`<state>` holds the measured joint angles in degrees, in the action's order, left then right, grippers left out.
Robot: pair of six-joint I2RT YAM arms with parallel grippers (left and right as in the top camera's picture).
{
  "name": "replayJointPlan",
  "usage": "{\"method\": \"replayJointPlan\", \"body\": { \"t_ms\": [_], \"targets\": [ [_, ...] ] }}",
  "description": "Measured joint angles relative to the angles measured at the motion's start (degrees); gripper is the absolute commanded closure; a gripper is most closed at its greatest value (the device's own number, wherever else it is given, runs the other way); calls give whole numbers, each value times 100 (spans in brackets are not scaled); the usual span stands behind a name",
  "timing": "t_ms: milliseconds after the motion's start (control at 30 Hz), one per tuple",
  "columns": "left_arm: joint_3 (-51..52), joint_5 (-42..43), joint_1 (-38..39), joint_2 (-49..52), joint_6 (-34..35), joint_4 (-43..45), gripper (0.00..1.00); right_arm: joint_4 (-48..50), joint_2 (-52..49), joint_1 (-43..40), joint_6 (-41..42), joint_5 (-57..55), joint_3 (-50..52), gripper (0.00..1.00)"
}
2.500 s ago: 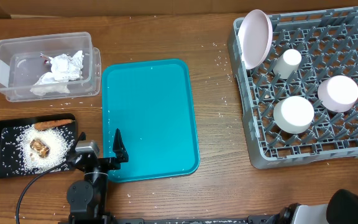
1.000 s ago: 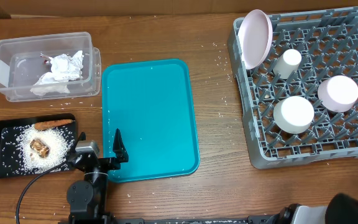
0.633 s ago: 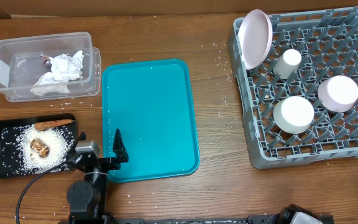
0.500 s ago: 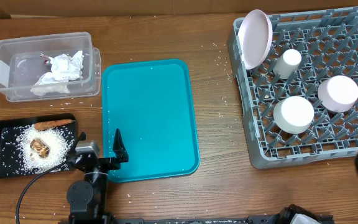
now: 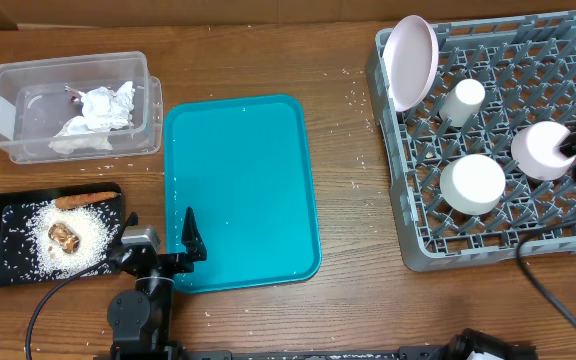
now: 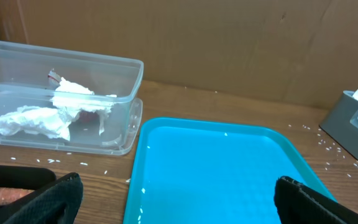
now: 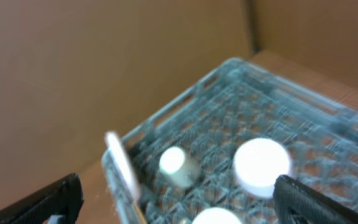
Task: Sort waste into correct bins and load items into the dishwasher
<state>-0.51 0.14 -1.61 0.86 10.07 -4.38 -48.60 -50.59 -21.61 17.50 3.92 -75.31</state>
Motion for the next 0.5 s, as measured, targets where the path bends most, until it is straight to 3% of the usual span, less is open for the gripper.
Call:
{"method": "replayJointPlan", "body": {
  "t_ms": [167, 500],
  "targets": [
    [0, 0, 0, 0, -2, 4, 0, 535, 660, 695, -127, 468, 1220, 0],
    [0, 0, 0, 0, 0, 0, 0, 1093, 2382, 1991, -227, 422, 2570, 0]
  ]
}}
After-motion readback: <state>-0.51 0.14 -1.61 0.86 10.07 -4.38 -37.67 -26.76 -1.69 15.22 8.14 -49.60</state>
